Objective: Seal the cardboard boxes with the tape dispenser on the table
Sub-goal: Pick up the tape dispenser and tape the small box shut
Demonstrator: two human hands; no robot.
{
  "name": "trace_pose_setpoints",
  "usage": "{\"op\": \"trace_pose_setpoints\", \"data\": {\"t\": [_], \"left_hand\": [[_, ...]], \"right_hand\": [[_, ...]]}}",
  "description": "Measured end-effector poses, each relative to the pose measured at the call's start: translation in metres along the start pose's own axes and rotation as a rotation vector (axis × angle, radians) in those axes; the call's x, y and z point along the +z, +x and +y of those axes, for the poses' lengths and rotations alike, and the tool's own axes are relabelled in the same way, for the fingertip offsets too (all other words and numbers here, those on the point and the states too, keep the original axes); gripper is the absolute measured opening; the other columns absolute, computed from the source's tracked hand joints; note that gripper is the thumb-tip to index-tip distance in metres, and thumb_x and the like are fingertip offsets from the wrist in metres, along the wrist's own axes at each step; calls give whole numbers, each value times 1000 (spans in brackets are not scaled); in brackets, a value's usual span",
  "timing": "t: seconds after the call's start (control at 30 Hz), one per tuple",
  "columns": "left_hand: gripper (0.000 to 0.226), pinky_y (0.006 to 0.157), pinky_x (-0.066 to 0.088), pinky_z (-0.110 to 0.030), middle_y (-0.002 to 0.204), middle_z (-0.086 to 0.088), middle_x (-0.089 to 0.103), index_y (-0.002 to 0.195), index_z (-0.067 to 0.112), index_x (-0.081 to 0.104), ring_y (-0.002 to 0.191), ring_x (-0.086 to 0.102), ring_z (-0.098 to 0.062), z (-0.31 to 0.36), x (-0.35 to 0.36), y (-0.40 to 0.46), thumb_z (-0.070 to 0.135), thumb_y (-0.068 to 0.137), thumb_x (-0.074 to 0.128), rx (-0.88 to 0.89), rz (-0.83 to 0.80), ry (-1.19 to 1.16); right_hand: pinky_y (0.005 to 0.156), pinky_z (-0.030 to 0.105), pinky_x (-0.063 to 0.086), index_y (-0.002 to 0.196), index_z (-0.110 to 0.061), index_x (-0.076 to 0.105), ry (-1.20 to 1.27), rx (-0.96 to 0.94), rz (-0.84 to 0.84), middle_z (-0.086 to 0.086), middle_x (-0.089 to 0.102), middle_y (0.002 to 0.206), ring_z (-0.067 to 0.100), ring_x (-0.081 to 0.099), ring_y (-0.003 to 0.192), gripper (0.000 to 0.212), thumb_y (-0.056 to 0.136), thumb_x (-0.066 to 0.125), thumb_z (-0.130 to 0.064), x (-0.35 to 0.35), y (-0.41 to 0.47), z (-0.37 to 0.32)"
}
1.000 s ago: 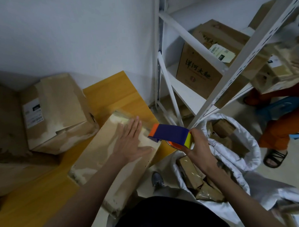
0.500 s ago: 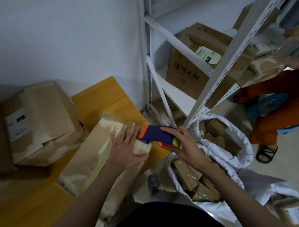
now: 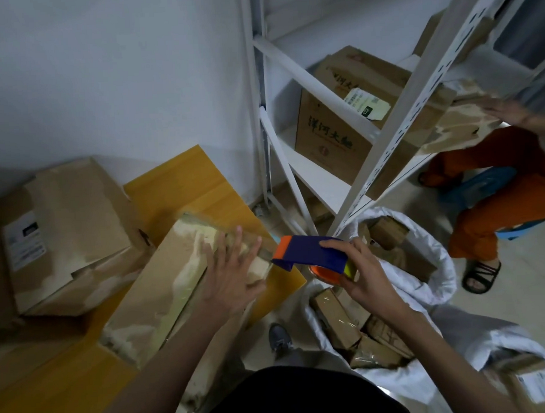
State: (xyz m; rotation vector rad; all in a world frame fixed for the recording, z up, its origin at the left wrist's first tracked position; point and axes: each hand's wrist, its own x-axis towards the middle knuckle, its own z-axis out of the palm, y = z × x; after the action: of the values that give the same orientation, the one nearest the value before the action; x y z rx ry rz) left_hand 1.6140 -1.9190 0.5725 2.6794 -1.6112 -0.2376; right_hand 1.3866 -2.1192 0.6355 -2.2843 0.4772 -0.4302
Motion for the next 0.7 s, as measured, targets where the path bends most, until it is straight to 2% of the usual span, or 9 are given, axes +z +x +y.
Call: {"op": "trace_pose_setpoints", "data": {"t": [0.07, 0.13, 0.23, 0.37, 0.43, 0.57, 0.7], "left_hand": [[90, 119, 8, -66, 169, -5, 0, 161, 26, 9, 154, 3, -39, 10, 2, -2, 63, 85, 41, 49, 29, 22], [79, 118, 17, -66, 169, -1, 4, 161, 25, 11, 154, 6, -36, 14, 4, -5, 57, 92, 32, 62, 33, 41], [72, 117, 16, -67, 169, 0, 7, 161, 24, 14, 154, 8, -36, 13, 6, -5, 56, 98, 26, 48, 28, 52], [72, 117, 13, -67, 169, 1, 4, 161, 24, 9, 154, 9, -36, 16, 8, -3, 54, 98, 26, 34, 15, 72], [74, 117, 11, -67, 169, 1, 0, 161, 24, 5, 154, 8, -36, 16, 9, -3, 54, 97, 25, 24, 13, 86], [74, 117, 11, -67, 169, 0, 1, 161, 23, 6, 154, 9, -36, 15, 8, -3, 53, 97, 26, 19, 15, 83], [73, 116, 10, -67, 169, -1, 1, 161, 22, 11, 153, 10, -38, 16, 6, -3, 52, 97, 27, 29, 0, 100]], "right_hand": [[79, 12, 42, 139, -46, 42, 6, 6, 1, -9, 45, 107, 2, 48, 100, 52, 90, 59, -46, -1, 0, -4], [80, 10, 40, 140, -43, 43, -4, 12, -7, -11, 44, 109, 0, 47, 102, 54, 90, 62, -42, 1, -2, -4], [82, 11, 41, 143, -44, 41, -8, 24, -25, -9, 45, 112, 1, 47, 102, 56, 91, 63, -44, 0, -5, -3], [82, 30, 49, 144, -46, 39, -39, 78, -36, 1, 48, 111, 15, 49, 98, 72, 88, 77, -20, -10, -15, 4], [82, 34, 50, 144, -48, 37, -56, 106, -42, 3, 48, 111, 18, 50, 98, 76, 87, 78, -17, -12, -17, 3], [77, 29, 48, 141, -49, 41, -125, 73, -93, -2, 43, 106, 14, 48, 91, 59, 91, 70, -38, -4, -4, -8], [70, 33, 46, 135, -36, 56, -282, 13, -84, 6, 48, 100, 24, 52, 87, 49, 90, 74, -33, 8, 18, -25]]}}
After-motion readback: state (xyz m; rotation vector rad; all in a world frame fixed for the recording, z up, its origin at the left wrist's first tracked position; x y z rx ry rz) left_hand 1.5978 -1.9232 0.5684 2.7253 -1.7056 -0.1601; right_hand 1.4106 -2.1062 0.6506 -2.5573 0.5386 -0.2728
